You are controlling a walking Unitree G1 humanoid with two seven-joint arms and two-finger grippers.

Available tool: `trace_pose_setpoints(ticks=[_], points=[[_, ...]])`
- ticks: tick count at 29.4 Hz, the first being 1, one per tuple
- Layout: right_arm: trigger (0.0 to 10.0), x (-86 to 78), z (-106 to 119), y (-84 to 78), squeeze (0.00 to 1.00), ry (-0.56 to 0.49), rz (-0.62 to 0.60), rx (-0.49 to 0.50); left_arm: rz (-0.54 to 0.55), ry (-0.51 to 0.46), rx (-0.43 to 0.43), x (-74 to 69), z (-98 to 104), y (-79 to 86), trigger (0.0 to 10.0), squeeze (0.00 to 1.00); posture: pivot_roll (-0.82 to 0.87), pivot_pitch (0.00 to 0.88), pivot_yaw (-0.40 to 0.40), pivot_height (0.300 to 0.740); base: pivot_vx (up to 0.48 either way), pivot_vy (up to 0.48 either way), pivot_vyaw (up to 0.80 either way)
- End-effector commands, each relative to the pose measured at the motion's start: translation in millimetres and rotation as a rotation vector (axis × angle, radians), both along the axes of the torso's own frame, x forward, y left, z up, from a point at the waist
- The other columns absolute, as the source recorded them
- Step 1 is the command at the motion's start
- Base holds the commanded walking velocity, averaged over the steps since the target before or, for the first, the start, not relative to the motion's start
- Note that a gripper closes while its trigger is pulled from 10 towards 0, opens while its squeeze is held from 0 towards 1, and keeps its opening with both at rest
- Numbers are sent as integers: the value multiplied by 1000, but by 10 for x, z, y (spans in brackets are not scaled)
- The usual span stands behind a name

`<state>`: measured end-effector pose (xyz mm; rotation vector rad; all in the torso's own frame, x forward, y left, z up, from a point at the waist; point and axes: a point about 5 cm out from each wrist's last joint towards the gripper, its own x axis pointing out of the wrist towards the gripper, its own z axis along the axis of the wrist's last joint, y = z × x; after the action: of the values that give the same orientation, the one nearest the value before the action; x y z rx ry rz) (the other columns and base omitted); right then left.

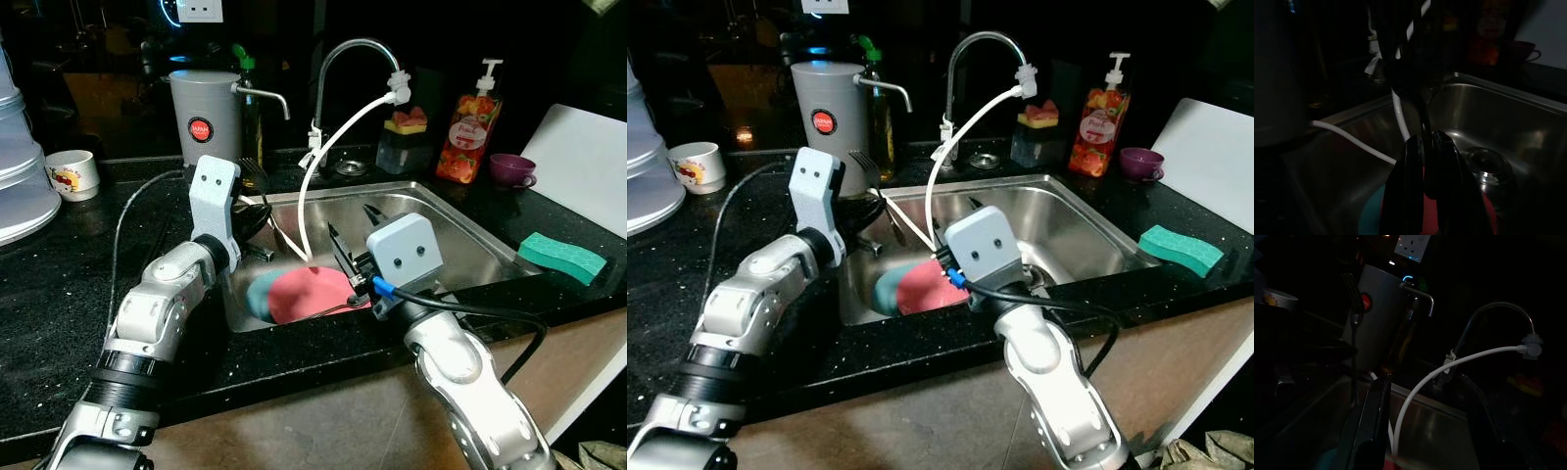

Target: Kitchen organization

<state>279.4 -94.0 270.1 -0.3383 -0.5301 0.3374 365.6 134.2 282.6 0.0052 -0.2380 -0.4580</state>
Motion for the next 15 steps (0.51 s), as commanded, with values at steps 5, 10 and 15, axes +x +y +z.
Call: trace_pose_setpoints(ticks=[5,10,15], points=[[10000,20,-22,-27,0,6,-13,9,17,-17,-11,35,51,-8,10000,0,-71,46,-25,740,0,0,0],[10000,23,-18,-27,0,4,-12,14,35,-18,-9,59,46,2,10000,0,-69,47,-27,740,0,0,0],[10000,24,-16,-26,0,4,-12,15,39,-15,-11,64,38,8,10000,0,-69,46,-28,740,0,0,0]])
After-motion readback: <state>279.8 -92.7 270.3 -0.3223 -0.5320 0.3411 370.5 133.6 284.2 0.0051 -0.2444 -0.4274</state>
